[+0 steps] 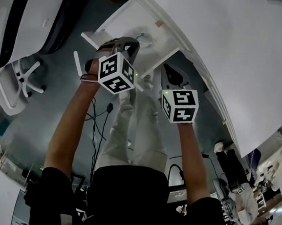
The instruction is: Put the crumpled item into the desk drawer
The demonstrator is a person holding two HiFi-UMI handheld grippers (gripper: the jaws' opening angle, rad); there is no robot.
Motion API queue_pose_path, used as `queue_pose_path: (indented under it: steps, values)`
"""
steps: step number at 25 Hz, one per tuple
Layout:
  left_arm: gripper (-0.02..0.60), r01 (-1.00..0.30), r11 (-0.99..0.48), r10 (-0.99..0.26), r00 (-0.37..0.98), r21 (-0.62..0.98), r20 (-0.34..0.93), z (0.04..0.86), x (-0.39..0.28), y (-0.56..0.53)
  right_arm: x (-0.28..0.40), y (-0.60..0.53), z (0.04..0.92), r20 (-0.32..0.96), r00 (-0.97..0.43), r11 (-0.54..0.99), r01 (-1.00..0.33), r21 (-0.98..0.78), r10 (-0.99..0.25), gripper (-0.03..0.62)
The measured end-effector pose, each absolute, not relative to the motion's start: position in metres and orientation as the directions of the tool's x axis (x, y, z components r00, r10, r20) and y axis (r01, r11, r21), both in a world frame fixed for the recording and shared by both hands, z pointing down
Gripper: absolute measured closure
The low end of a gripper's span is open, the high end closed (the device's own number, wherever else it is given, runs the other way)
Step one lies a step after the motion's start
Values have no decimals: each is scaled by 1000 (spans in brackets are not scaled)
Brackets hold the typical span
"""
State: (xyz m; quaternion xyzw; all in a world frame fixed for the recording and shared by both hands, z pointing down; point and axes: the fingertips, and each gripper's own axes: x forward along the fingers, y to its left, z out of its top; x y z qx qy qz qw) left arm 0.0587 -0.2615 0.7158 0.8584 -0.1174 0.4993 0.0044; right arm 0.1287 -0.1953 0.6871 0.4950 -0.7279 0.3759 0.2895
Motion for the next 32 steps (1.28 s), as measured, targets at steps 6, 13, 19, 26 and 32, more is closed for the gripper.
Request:
queue_pose_path:
  steps: [6, 13, 19, 26, 32]
  values:
    - [575, -279, -951, -257, 485, -131, 836, 670, 46, -253, 129, -186, 651, 778, -335, 235, -941, -244, -531, 599]
    - [575, -323, -937, -297, 522, -137, 799, 618, 17, -255, 97, -194, 609, 757, -323, 255, -944, -211, -569, 599]
    - [575, -372, -919, -329, 550, -128, 768, 574, 17, -238, 102, -188, 570, 727, -311, 239, -949, -205, -612, 599]
    - [575, -440, -890, -380, 580, -116, 720, 527, 11, -221, 108, -176, 533, 705, -283, 237, -957, -167, -650, 599]
    - [575, -490, -867, -415, 607, -92, 678, 492, 0, -208, 98, -168, 498, 676, -283, 239, -958, -160, -681, 599]
